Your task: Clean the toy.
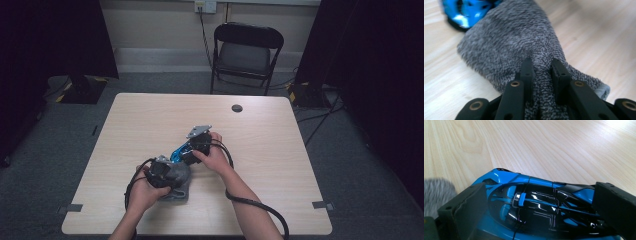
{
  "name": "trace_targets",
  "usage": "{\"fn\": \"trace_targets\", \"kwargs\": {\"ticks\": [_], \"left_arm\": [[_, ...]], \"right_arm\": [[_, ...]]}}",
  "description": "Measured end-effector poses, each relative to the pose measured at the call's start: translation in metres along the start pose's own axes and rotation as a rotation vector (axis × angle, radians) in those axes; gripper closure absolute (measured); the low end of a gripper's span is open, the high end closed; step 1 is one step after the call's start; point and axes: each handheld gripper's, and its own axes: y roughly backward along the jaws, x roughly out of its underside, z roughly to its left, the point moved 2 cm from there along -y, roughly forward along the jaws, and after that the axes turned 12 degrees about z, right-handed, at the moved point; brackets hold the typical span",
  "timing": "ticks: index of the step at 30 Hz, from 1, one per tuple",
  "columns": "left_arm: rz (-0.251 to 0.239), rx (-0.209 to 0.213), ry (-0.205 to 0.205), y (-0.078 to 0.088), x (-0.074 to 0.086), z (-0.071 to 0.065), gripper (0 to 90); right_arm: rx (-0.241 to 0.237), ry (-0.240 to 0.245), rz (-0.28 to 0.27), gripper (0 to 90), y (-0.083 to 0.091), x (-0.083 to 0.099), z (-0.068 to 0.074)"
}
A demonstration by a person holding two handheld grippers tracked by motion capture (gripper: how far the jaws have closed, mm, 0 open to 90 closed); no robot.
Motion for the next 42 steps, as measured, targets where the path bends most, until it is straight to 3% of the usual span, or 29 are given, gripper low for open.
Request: {"fn": "trace_targets", "kwargs": {"ticks": [6, 12, 16, 17, 23, 26, 29, 34, 38, 42], "left_arm": [[0.005, 0.028, -0.053, -0.003, -0.006, -0.013, 74.5], [-0.007, 0.047, -0.07, 0.003, -0.008, -0.012, 74.3], [-0.028, 0.051, -0.05, 0.011, -0.008, -0.005, 74.1], [-0.025, 0.031, -0.048, 0.012, -0.007, -0.001, 74.1], [-0.016, 0.022, -0.01, 0.008, -0.002, 0.011, 73.9], [-0.014, 0.003, 0.0, 0.014, 0.0, 0.018, 73.9], [-0.037, -0.021, 0.029, 0.025, 0.003, 0.029, 74.0], [-0.078, -0.027, 0.07, 0.037, 0.007, 0.04, 74.0], [-0.129, -0.07, 0.099, 0.054, 0.008, 0.053, 74.0], [-0.154, -0.094, 0.13, 0.059, 0.007, 0.062, 74.0]], "right_arm": [[0.0, -0.001, 0.001, 0.0, 0.0, 0.0, 0.0], [-0.001, 0.001, -0.009, 0.0, 0.0, 0.001, 0.0], [-0.003, 0.003, -0.009, 0.0, 0.0, 0.001, -0.001], [-0.004, 0.003, -0.01, 0.0, 0.0, 0.001, -0.001], [-0.003, 0.005, -0.01, 0.0, 0.0, 0.001, -0.002], [-0.001, 0.005, -0.01, 0.0, 0.0, 0.001, -0.002], [-0.002, 0.002, -0.005, 0.0, 0.0, 0.001, -0.002], [-0.004, -0.001, -0.007, 0.0, 0.0, 0.001, -0.003], [-0.003, 0.003, -0.008, 0.0, 0.0, 0.001, -0.003], [-0.002, 0.005, -0.006, 0.0, 0.0, 0.001, -0.003]]}}
